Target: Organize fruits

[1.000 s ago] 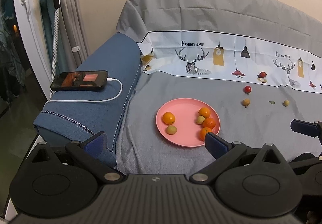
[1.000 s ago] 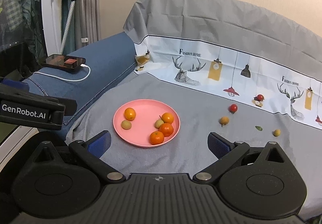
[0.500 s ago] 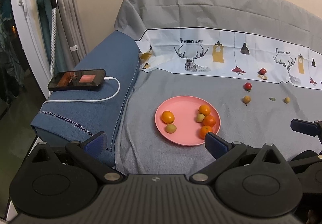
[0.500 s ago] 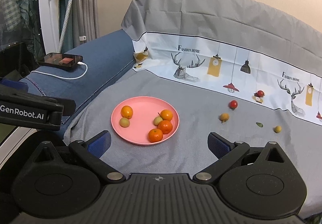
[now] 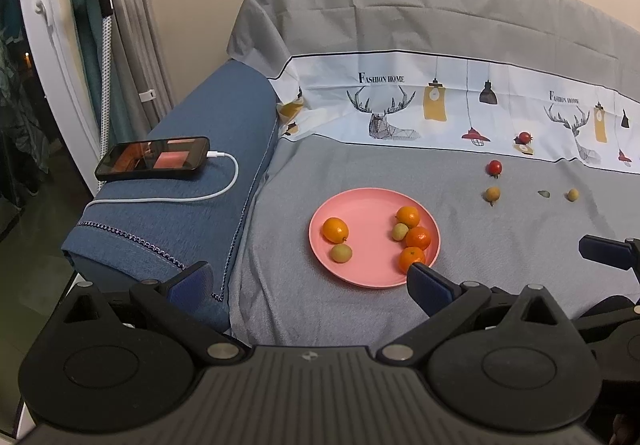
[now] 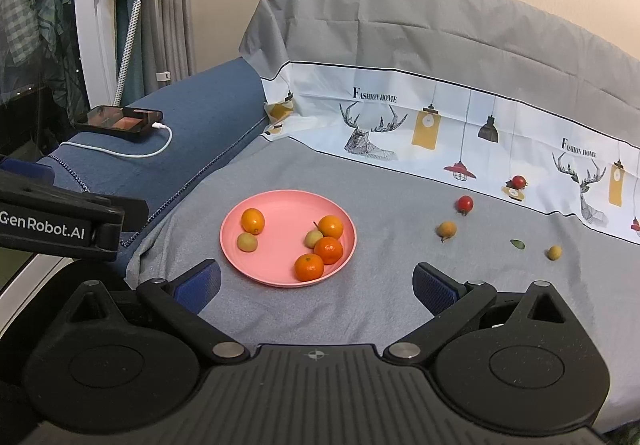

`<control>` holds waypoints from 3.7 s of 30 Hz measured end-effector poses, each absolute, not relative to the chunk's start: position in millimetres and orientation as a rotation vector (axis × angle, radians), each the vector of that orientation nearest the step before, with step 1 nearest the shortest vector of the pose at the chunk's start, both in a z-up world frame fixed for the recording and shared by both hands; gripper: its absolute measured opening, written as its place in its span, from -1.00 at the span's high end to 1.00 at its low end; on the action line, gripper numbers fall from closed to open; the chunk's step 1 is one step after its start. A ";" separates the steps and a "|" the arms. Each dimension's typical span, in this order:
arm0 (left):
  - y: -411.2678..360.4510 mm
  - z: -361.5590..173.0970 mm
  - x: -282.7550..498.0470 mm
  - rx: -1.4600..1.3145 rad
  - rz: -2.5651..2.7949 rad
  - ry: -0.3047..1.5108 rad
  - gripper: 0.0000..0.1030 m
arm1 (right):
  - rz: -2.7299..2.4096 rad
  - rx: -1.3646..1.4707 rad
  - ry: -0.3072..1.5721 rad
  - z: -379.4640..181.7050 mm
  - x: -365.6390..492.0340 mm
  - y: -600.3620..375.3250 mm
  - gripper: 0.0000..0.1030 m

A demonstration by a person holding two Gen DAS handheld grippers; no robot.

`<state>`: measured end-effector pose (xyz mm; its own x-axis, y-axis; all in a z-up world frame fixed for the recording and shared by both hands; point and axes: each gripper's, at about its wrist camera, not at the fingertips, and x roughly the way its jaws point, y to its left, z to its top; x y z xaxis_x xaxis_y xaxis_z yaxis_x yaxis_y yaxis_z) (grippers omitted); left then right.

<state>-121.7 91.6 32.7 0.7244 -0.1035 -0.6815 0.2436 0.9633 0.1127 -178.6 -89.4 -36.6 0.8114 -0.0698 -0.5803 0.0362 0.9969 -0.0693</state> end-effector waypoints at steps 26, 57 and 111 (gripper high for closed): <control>81.4 24.8 -112.0 0.248 -0.192 0.757 -0.99 | -0.074 -0.021 0.642 -45.5 -169.4 -100.0 -0.97; -187.0 -105.4 96.4 0.390 -0.500 0.935 -1.00 | -0.574 0.075 0.651 -123.8 -44.9 -367.9 -0.97; 74.5 14.8 -72.4 0.131 -0.278 0.906 0.39 | 0.016 0.041 0.594 -30.2 -152.0 -117.8 0.48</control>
<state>-72.4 74.5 14.8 0.5840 -0.1830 -0.7909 0.2927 0.9562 -0.0051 -152.0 -117.8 -30.2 0.8286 0.0264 -0.5593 -0.0028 0.9991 0.0430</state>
